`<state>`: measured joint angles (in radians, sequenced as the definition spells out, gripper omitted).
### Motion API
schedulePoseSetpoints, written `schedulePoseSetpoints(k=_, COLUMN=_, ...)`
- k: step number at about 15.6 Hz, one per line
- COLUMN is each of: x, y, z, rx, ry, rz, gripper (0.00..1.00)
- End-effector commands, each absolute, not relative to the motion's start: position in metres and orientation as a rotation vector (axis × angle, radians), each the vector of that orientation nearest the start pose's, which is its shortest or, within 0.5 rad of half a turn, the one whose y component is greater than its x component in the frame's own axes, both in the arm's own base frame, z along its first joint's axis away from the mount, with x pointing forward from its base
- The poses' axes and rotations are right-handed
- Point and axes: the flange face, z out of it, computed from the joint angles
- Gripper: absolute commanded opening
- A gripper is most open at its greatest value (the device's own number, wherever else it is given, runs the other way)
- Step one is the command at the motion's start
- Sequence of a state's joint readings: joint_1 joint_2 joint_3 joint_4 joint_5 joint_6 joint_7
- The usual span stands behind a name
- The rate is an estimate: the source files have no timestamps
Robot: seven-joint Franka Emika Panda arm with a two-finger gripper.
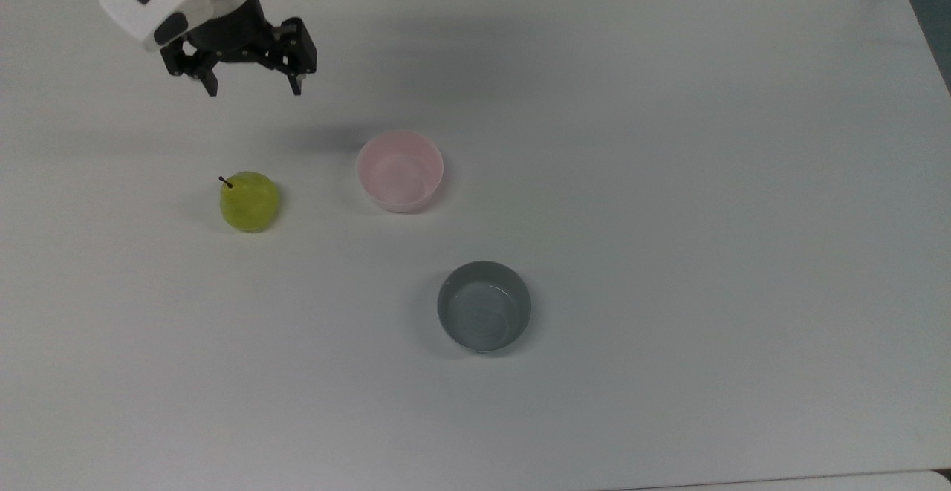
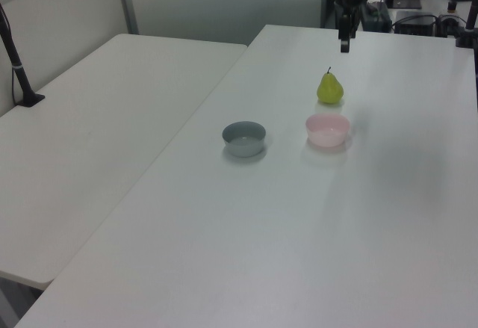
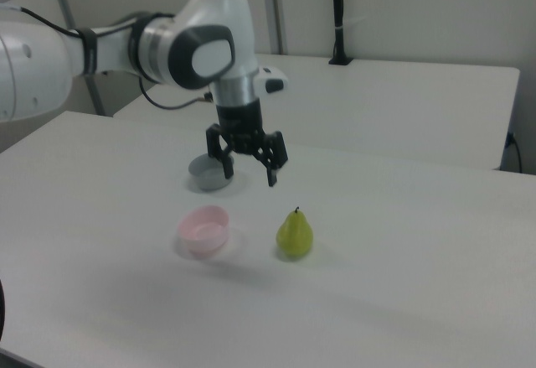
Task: Place the pear in the bowl
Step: 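Move the open gripper over the green pear and lower it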
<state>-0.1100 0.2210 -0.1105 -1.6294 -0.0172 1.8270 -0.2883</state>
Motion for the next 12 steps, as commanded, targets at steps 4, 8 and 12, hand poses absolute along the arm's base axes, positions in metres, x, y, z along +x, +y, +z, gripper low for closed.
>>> schedulePoseSetpoints(k=4, x=0.624, y=-0.168, z=0.405, rx=-3.202, ry=-0.104, rz=0.004, gripper=1.00)
schedulePoseSetpoints(k=8, x=0.635, y=-0.180, z=0.375, rx=-3.218, ry=-0.088, rz=-0.052, gripper=1.00)
schedulePoseSetpoints(k=12, x=0.643, y=-0.183, z=0.347, rx=-3.226, ry=-0.085, rz=-0.072, gripper=1.00)
